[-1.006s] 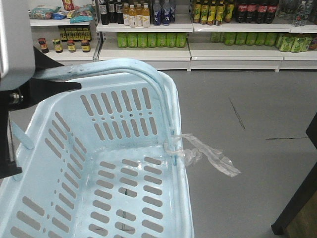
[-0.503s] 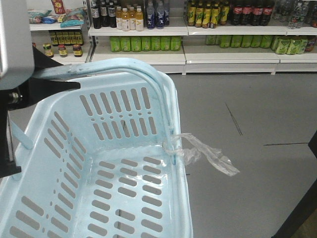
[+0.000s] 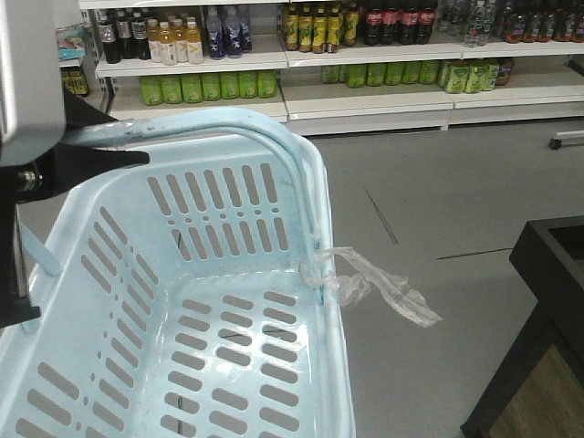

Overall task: Pick three apples into basket with both arms
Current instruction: 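Turn and drive the base to the table with apples and oranges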

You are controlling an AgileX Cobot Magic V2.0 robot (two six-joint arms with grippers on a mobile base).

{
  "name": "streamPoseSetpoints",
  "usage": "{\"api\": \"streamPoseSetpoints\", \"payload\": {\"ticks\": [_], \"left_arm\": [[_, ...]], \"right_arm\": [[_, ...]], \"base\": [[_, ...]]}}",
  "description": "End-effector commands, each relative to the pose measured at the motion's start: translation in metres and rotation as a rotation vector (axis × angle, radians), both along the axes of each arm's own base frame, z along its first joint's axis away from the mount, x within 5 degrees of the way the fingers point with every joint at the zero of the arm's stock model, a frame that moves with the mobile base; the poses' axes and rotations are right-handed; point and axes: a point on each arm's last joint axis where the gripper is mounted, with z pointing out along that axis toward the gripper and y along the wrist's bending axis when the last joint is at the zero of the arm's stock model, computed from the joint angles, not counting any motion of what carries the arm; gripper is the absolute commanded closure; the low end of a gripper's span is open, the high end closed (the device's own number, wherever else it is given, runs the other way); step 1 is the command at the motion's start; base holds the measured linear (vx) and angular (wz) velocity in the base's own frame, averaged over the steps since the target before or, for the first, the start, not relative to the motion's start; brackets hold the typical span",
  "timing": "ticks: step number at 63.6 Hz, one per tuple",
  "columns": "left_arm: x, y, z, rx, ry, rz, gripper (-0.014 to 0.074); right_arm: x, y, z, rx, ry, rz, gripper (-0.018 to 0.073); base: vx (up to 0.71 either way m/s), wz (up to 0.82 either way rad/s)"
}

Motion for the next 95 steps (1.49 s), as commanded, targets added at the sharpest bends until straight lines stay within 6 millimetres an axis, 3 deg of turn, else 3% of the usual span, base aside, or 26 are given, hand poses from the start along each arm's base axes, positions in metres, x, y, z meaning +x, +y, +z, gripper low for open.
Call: {"api": "streamPoseSetpoints", "payload": {"ticks": [1, 95], "left_arm": [[-0.003, 0.0007, 0.019, -0.1, -0.087, -0.011, 0.0603], [0.0006, -0.004, 0.0171, -0.103, -0.082, -0.015, 0.0603]], "right_arm": [[-0.0002, 0.0, 0.0027, -0.012, -0.075, -0.001, 0.0568], [-0.0002, 0.0, 0.0025, -0.012, -0.072, 0.0, 0.0568]], "base": [[0.03, -0.15], [0.07, -0.43]]}}
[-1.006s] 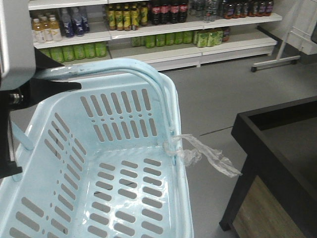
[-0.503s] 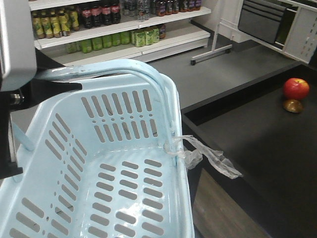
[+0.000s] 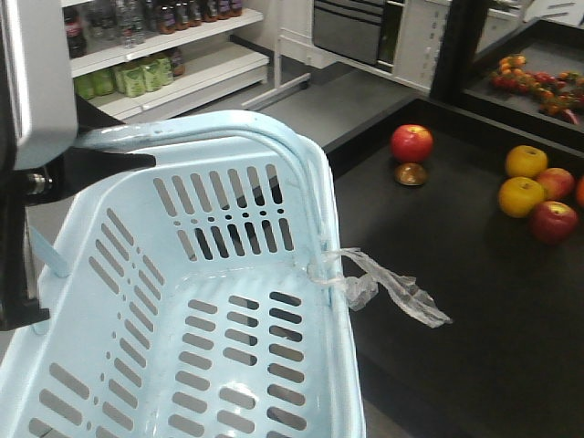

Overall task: Pick three apples into basket with both arms
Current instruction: 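Turn and drive the base to the table with apples and oranges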

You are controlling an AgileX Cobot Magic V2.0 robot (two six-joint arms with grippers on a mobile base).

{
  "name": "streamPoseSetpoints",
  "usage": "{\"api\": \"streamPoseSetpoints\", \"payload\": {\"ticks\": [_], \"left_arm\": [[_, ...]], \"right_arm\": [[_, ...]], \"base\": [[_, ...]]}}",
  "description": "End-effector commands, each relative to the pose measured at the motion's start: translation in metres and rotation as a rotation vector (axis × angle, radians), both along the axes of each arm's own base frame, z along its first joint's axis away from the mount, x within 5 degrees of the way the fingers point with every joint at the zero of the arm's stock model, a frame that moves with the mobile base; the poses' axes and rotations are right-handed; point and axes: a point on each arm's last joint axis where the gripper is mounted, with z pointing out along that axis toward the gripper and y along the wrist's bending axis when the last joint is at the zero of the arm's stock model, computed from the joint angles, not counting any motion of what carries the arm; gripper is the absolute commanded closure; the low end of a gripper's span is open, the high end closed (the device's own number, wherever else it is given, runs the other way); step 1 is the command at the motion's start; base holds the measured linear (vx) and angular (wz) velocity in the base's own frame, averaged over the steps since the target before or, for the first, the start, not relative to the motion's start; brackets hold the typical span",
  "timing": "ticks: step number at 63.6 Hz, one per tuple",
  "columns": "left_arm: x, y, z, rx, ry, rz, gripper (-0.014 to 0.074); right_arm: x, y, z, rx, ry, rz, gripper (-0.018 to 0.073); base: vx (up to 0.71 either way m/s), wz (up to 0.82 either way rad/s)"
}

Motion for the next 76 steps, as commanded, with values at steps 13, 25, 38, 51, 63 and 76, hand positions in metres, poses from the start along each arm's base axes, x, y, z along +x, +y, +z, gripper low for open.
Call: {"api": "streamPoseSetpoints", "payload": {"ticks": [13, 25, 38, 51, 63, 76], "left_arm": [[-0.0007, -0.002, 0.0165, -0.09, -0.075, -0.011, 0.0603], [-0.0006, -0.002, 0.0166, -0.091, -0.075, -0.011, 0.0603], [-0.0006, -0.002, 0.0166, -0.091, -0.075, -0.011, 0.0603], [-0.0006, -0.002, 0.0166, -0.091, -0.075, -0.011, 0.0603], [-0.0006, -0.002, 0.0166, -0.091, -0.075, -0.011, 0.0603], [-0.0006, -0.002, 0.0166, -0.091, -0.075, -0.011, 0.0603]], "right_arm": [[-0.0003, 0.0, 0.0029, -0.012, -0.074, 0.0, 0.0568], [-0.0003, 0.0, 0.0029, -0.012, -0.074, 0.0, 0.0568], [-0.0003, 0.0, 0.0029, -0.012, -0.074, 0.0, 0.0568], [-0.0003, 0.0, 0.0029, -0.012, -0.074, 0.0, 0.0568], [-0.0003, 0.0, 0.0029, -0.012, -0.074, 0.0, 0.0568], [-0.0003, 0.0, 0.0029, -0.012, -0.074, 0.0, 0.0568]], "base": [[0.1, -0.58], [0.1, -0.51], [0.09, -0.48], [0.09, -0.45], [0.08, -0.41], [0.08, -0.41]]}}
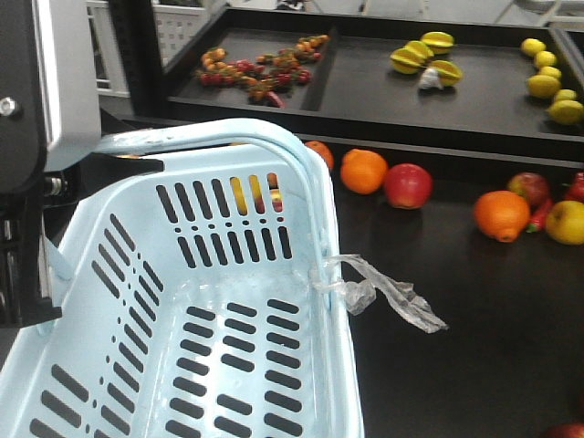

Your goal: Pick three apples into basket with both arms

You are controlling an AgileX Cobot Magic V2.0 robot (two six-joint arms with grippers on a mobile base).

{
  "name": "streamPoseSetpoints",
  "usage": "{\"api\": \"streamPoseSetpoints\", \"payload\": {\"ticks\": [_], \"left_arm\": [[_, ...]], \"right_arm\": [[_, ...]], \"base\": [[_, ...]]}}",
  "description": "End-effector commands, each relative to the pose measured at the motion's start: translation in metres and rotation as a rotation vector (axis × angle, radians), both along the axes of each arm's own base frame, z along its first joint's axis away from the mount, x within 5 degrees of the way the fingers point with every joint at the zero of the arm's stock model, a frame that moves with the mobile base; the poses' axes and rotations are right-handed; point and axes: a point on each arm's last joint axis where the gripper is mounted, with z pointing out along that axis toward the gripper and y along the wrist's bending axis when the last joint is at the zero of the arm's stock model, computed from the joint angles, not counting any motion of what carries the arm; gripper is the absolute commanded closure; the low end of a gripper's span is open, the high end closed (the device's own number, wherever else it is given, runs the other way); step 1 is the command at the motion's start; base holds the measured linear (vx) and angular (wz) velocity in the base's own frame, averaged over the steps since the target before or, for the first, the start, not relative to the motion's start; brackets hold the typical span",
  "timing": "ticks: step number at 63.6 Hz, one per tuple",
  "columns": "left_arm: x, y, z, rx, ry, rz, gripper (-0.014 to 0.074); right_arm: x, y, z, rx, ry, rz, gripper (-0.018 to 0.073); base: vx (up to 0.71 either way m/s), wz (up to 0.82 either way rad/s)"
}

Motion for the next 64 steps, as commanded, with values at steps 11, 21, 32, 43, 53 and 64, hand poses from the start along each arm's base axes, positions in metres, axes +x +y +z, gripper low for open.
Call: {"api": "streamPoseSetpoints", "payload": {"ticks": [11, 21, 32, 43, 53, 64], "left_arm": [[-0.0043, 0.0018, 0.0201, -0.104, -0.088, -0.011, 0.0603], [-0.0043, 0.0018, 0.0201, -0.104, -0.088, -0.011, 0.0603], [-0.0043, 0.0018, 0.0201, -0.104, -0.088, -0.011, 0.0603], [-0.0043, 0.0018, 0.0201, -0.104, -0.088, -0.011, 0.0603], [-0.0043, 0.0018, 0.0201, -0.104, -0.088, -0.011, 0.0603], [-0.0043, 0.0018, 0.0201, -0.104, -0.088, -0.011, 0.0603]], "right_arm": [[-0.0003, 0.0, 0.0029, -0.012, -0.074, 0.0, 0.0568], [-0.0003, 0.0, 0.0029, -0.012, -0.074, 0.0, 0.0568], [-0.0003, 0.0, 0.0029, -0.012, -0.074, 0.0, 0.0568], [-0.0003, 0.0, 0.0029, -0.012, -0.074, 0.0, 0.0568], [-0.0003, 0.0, 0.0029, -0.012, -0.074, 0.0, 0.0568], [-0.0003, 0.0, 0.0029, -0.012, -0.074, 0.0, 0.0568]], "base": [[0.08, -0.4], [0.07, -0.35], [0.06, -0.27], [0.04, -0.17], [0.02, -0.08], [0.0, -0.01]]}}
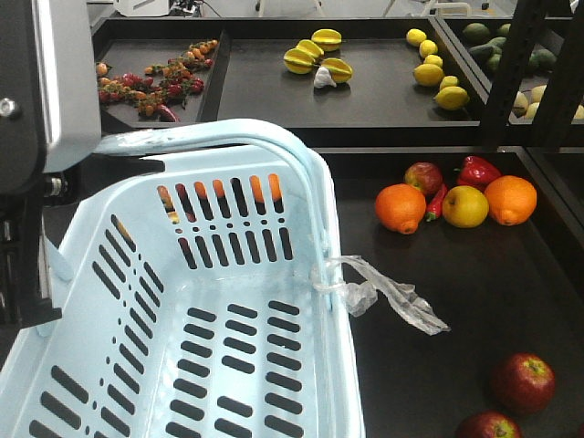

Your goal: Pick three apples into basket with both arms

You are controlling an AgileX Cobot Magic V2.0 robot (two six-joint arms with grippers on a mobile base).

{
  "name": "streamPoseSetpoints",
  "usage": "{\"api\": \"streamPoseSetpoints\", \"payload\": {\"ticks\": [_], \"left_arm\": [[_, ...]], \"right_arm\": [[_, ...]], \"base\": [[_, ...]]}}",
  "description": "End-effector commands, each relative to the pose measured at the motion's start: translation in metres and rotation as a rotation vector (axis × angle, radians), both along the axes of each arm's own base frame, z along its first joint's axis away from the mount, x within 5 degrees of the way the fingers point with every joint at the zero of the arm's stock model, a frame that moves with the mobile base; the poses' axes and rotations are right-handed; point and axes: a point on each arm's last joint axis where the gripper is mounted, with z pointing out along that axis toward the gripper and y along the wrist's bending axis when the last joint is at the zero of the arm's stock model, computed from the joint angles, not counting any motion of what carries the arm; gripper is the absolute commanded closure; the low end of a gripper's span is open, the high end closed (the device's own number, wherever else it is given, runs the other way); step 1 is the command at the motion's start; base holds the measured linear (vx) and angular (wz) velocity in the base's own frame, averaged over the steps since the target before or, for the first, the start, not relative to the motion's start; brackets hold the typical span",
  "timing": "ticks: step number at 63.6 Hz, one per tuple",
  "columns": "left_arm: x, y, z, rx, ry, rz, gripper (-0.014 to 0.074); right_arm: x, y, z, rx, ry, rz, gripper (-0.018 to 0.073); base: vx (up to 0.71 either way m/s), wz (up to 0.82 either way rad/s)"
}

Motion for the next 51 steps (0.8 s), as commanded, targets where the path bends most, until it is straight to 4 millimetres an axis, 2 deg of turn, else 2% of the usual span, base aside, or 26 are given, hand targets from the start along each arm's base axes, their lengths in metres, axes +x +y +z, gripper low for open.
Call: {"api": "streamPoseSetpoints", "payload": {"ticks": [1, 51], "left_arm": [[-0.0043, 0.0018, 0.0201, -0.104, -0.088, -0.011, 0.0603], [-0.004, 0.0016, 0.0199, -0.103, -0.087, -0.011, 0.0603]], "right_arm": [[-0.0003, 0.0, 0.0029, -0.011, -0.074, 0.0, 0.0568], [-0.0003, 0.0, 0.0029, -0.011, -0.074, 0.0, 0.0568]], "base": [[0.0, 0.0], [0.0, 0.0]]}}
